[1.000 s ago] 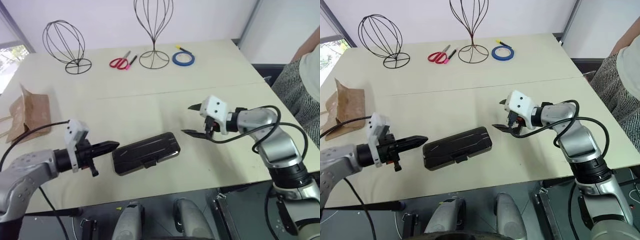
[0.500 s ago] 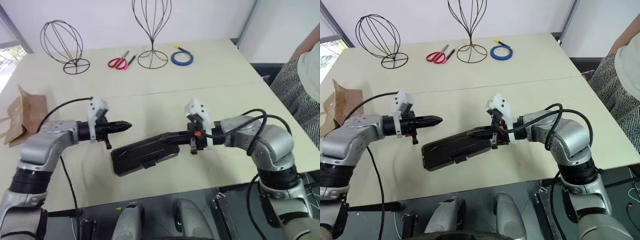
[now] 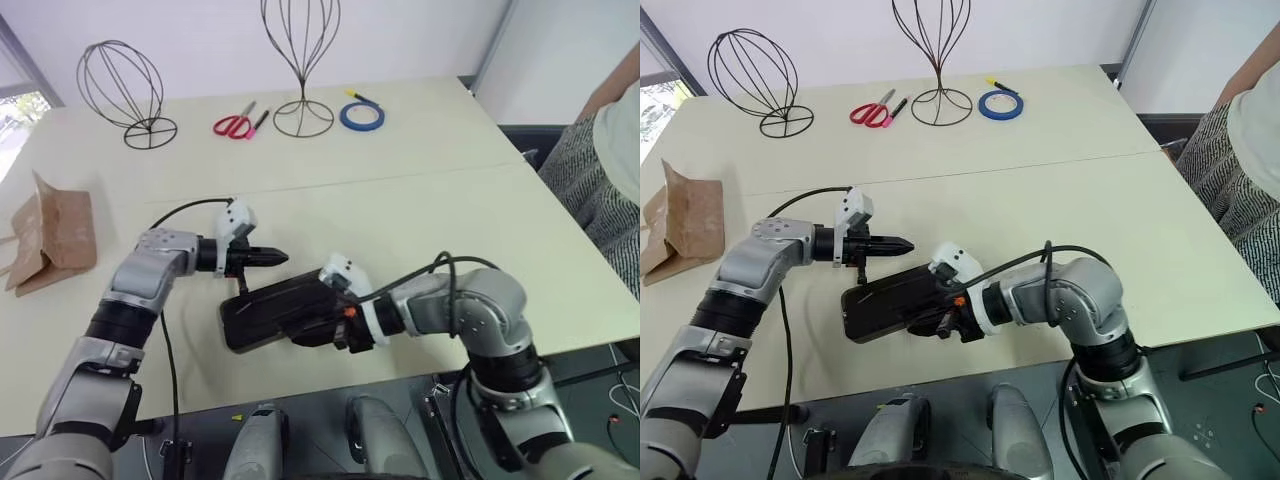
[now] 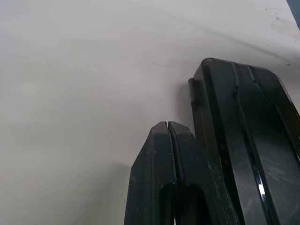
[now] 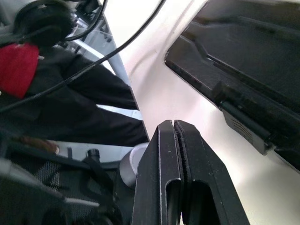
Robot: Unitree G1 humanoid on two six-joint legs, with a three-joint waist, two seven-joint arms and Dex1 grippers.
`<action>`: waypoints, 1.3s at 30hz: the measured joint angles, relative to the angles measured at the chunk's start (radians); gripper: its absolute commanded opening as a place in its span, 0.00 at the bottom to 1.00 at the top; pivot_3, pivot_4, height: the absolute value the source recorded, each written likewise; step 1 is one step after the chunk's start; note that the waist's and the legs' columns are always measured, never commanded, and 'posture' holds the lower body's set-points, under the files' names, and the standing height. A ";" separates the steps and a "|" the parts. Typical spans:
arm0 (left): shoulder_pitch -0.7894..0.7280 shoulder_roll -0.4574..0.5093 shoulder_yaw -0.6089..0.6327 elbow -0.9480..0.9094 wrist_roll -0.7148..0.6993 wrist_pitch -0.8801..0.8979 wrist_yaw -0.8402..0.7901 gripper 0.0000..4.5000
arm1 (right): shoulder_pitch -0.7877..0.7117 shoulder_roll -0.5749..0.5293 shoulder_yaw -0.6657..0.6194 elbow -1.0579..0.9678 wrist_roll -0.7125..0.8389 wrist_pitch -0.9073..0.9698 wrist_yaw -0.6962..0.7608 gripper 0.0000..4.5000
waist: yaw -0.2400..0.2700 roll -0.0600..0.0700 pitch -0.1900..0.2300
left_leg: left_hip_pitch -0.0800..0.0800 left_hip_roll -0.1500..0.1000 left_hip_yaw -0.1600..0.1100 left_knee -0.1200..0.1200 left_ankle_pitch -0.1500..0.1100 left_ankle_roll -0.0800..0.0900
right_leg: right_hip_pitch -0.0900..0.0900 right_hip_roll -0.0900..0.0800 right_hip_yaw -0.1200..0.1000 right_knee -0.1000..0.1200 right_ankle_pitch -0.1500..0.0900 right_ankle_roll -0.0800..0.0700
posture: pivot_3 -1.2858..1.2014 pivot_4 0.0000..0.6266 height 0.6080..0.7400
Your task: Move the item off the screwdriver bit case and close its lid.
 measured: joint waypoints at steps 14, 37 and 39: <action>-0.031 -0.046 -0.015 0.029 0.074 -0.040 -0.043 0.00 | 0.125 0.103 -0.058 0.039 0.034 0.014 -0.317 0.01 | -0.001 0.000 0.000 | 0.000 0.000 -0.001 0.000 0.000 0.000 | 0.000 0.000 0.000 0.000 0.000 0.000 | 0.52 0.24 1.00; 0.020 -0.056 -0.052 0.021 0.203 -0.173 -0.064 0.00 | 0.149 0.161 -0.080 0.018 0.122 0.014 -0.510 0.01 | -0.003 0.000 -0.001 | 0.000 0.000 -0.001 0.000 0.000 0.000 | 0.000 0.000 0.000 0.001 0.000 0.000 | 0.52 0.24 1.00; 0.024 -0.059 -0.051 0.020 0.206 -0.173 -0.064 0.00 | 0.148 0.177 -0.073 0.013 0.102 0.013 -0.519 0.01 | -0.003 0.000 -0.001 | 0.000 0.000 -0.001 0.000 0.000 0.000 | 0.000 0.001 0.000 0.001 0.000 0.000 | 0.52 0.24 1.00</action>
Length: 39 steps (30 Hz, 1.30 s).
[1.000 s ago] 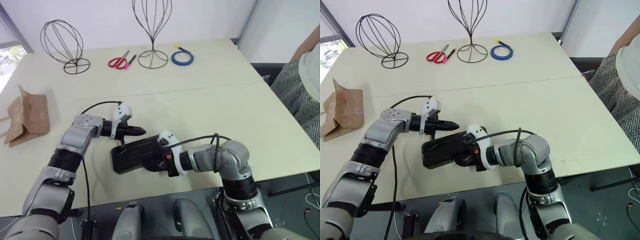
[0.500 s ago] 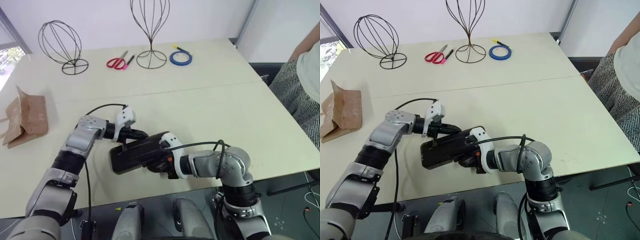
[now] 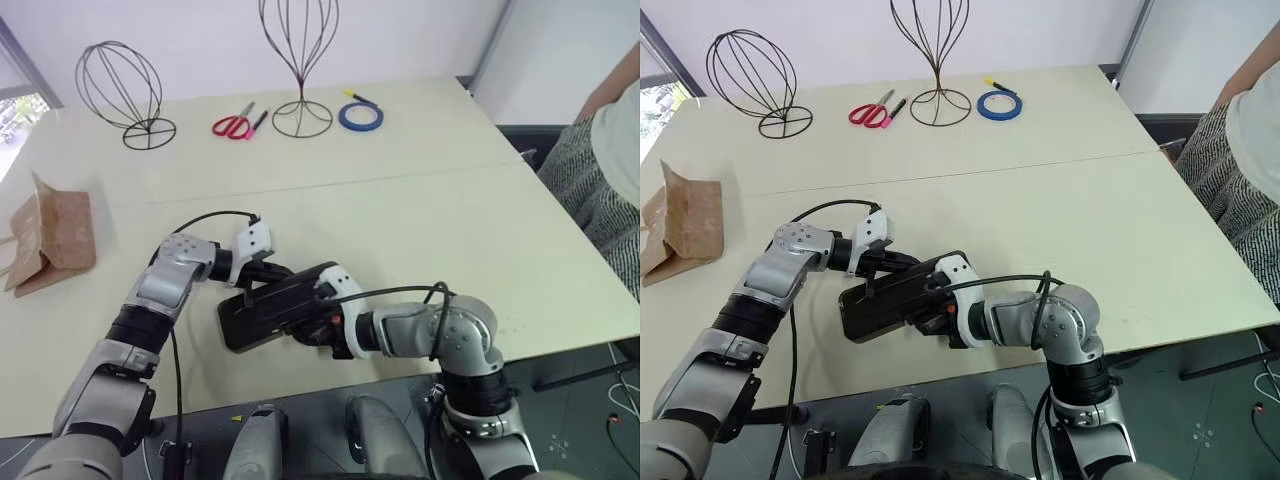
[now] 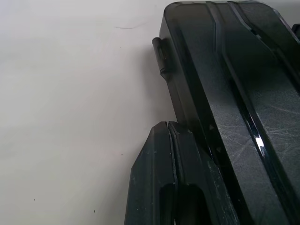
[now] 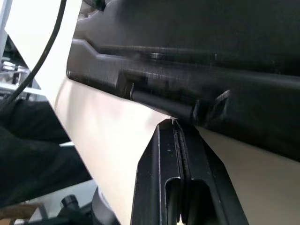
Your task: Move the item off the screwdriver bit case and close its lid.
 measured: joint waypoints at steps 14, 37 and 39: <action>-0.039 -0.067 -0.004 0.056 0.028 -0.040 -0.002 0.00 | -0.076 -0.083 0.200 -0.047 -0.096 -0.068 0.114 0.01 | 0.004 0.000 -0.001 | 0.000 0.000 0.000 0.001 0.000 0.000 | 0.001 0.000 0.000 0.000 0.000 0.000 | 0.52 0.24 1.00; -0.053 -0.062 0.141 0.034 -0.031 -0.034 0.097 0.00 | -0.243 -0.420 -0.032 -0.125 -0.011 -0.106 0.421 0.01 | -0.001 0.001 -0.001 | -0.001 0.000 -0.002 0.000 0.000 0.000 | 0.000 0.000 -0.001 -0.001 0.000 0.000 | 0.52 0.24 1.00; -0.017 -0.027 0.177 -0.069 -0.069 0.034 0.116 0.00 | -0.269 -0.476 -0.044 -0.116 -0.021 -0.158 0.453 0.01 | 0.001 0.001 0.000 | -0.001 0.000 -0.002 0.000 0.000 0.000 | 0.000 0.000 -0.001 -0.001 0.000 0.000 | 0.52 0.24 1.00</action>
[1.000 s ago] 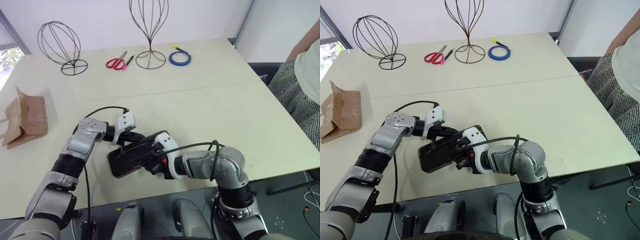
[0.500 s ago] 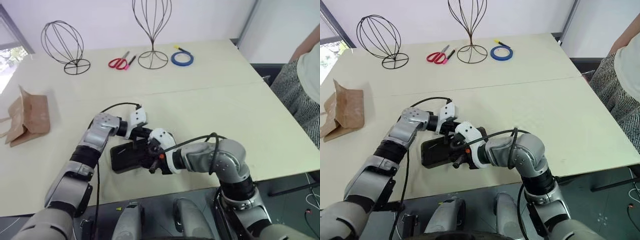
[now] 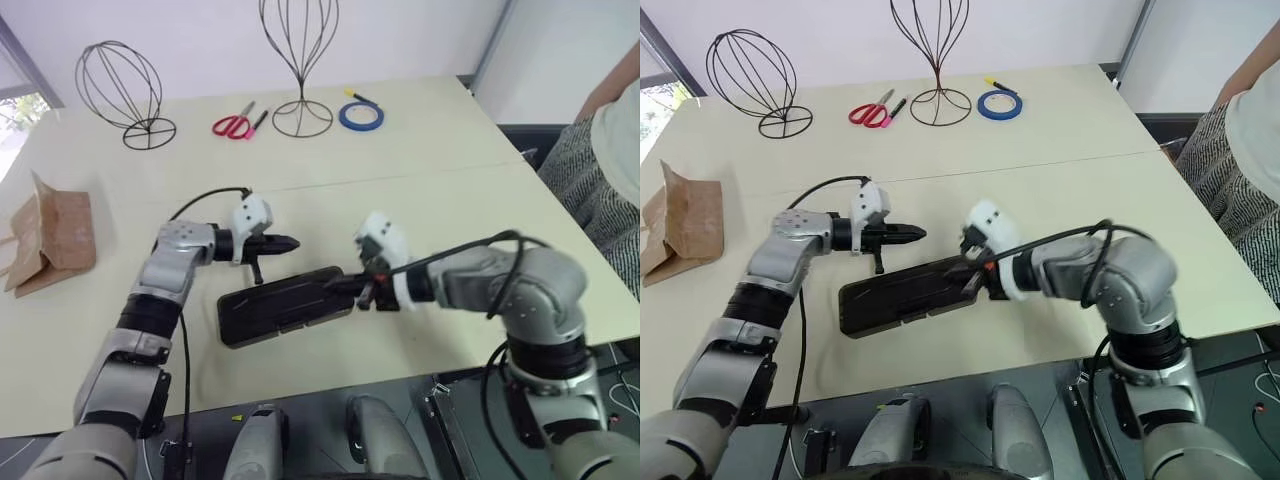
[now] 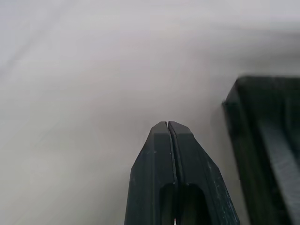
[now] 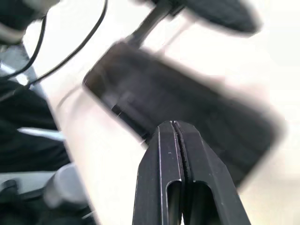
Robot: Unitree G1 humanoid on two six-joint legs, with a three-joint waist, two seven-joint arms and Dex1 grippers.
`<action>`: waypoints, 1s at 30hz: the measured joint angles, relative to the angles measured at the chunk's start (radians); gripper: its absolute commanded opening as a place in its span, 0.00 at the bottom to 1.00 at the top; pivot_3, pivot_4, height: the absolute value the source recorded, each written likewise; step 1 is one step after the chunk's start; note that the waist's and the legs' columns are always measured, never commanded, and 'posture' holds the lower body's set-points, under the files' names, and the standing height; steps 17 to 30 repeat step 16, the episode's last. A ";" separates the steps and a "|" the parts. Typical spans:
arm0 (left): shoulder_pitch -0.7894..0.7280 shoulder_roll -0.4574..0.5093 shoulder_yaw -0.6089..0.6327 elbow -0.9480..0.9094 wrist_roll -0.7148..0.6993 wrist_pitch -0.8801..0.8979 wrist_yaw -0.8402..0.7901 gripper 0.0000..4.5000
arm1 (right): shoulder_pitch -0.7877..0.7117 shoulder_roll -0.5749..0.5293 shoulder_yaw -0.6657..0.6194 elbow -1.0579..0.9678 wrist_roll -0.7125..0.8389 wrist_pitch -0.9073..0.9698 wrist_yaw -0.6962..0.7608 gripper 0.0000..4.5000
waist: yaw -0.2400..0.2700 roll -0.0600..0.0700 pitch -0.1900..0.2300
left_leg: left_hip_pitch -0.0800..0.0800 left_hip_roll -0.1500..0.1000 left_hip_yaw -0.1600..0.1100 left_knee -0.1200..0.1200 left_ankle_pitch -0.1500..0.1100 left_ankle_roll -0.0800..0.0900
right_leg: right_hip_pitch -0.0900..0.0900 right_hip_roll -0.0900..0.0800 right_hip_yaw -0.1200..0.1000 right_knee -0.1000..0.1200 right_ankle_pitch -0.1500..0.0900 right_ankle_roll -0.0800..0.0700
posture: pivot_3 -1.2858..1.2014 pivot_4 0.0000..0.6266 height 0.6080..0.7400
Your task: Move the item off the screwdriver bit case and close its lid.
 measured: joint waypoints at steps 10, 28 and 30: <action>0.283 0.203 0.243 -0.571 -0.278 0.449 0.109 0.00 | 0.020 -0.210 0.014 0.019 -0.048 -0.225 0.188 0.01 | -0.002 -0.001 0.001 | 0.000 0.001 0.001 -0.001 0.000 0.000 | 0.000 -0.001 0.001 -0.001 0.000 0.000 | 0.52 0.24 1.00; 0.526 0.308 0.400 -0.788 -0.450 0.610 0.108 0.00 | 0.058 -0.269 0.027 -0.020 -0.050 -0.306 0.280 0.01 | 0.001 -0.001 0.002 | 0.001 0.001 0.002 0.000 0.000 0.000 | 0.001 0.000 0.001 -0.002 -0.001 -0.001 | 0.52 0.24 1.00; 0.526 0.308 0.400 -0.788 -0.450 0.610 0.108 0.00 | 0.058 -0.269 0.027 -0.020 -0.050 -0.306 0.280 0.01 | 0.001 -0.001 0.002 | 0.001 0.001 0.002 0.000 0.000 0.000 | 0.001 0.000 0.001 -0.002 -0.001 -0.001 | 0.52 0.24 1.00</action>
